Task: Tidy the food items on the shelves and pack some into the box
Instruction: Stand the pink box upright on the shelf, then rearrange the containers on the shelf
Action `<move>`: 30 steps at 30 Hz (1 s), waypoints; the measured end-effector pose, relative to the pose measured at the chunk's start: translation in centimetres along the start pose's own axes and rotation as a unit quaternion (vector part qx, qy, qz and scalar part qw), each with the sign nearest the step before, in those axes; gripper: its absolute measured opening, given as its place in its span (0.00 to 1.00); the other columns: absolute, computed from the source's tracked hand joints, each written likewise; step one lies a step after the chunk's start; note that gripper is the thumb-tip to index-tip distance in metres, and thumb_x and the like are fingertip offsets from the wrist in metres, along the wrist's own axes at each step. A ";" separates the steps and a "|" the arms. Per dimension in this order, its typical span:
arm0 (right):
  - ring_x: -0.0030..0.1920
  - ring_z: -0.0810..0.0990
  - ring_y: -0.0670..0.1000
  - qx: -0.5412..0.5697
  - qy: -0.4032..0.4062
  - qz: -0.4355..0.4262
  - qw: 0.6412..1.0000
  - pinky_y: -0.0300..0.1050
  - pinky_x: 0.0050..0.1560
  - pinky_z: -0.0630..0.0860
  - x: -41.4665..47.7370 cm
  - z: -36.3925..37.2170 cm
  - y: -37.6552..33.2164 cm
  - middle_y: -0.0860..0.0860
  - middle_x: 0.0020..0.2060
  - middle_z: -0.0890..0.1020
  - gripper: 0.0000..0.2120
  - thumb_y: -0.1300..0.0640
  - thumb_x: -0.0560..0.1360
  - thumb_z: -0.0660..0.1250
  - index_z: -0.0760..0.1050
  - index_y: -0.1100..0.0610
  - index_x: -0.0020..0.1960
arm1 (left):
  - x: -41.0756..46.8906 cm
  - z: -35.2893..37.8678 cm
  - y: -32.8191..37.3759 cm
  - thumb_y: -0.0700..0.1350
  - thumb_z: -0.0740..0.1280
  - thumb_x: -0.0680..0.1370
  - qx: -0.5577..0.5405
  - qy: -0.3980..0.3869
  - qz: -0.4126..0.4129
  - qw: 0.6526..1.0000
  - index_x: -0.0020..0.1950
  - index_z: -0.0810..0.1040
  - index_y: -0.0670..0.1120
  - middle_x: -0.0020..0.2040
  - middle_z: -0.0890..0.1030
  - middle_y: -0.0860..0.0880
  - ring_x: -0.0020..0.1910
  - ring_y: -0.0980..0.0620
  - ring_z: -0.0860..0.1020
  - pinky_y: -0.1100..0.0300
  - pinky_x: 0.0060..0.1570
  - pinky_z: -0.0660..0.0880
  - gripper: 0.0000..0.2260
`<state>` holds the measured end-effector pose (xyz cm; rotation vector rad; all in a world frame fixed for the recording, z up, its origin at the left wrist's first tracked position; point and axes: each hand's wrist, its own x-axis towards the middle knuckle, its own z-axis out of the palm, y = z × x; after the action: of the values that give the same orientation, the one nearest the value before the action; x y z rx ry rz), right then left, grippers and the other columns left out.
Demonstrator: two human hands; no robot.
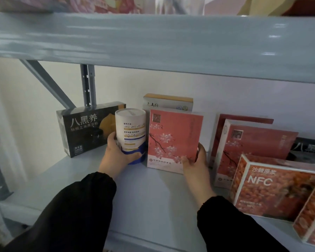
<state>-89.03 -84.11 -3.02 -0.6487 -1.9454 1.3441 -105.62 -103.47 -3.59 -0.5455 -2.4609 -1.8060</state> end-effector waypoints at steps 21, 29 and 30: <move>0.60 0.78 0.49 0.042 0.003 0.012 0.999 0.40 0.55 0.72 0.2 -0.2 0.1 0.48 0.70 0.76 0.36 0.56 0.83 0.65 0.49 0.43 0.84 | -1.2 -0.8 0.7 0.46 0.83 0.69 0.029 0.003 0.016 0.999 0.79 0.55 0.46 0.62 0.74 0.53 0.60 0.52 0.75 0.55 0.60 0.74 0.48; 0.65 0.77 0.50 0.026 0.009 -0.011 1.000 0.43 0.64 0.73 -0.3 -0.3 -0.3 0.49 0.71 0.75 0.35 0.61 0.85 0.62 0.50 0.45 0.85 | -4.6 -2.9 0.5 0.45 0.83 0.69 0.024 0.004 0.004 1.000 0.80 0.55 0.48 0.62 0.75 0.53 0.61 0.51 0.75 0.56 0.58 0.74 0.48; 0.64 0.78 0.50 0.019 0.012 -0.011 1.000 0.44 0.64 0.73 -0.5 -0.2 -0.4 0.50 0.71 0.75 0.35 0.61 0.84 0.62 0.49 0.45 0.85 | -5.1 -3.0 0.6 0.45 0.83 0.70 0.022 0.005 0.004 1.000 0.80 0.55 0.47 0.63 0.75 0.53 0.61 0.52 0.75 0.56 0.58 0.73 0.48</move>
<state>-88.54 -84.52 -2.70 -0.6210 -1.8978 1.3516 -101.21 -107.45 -3.27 -0.5427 -2.4819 -1.7420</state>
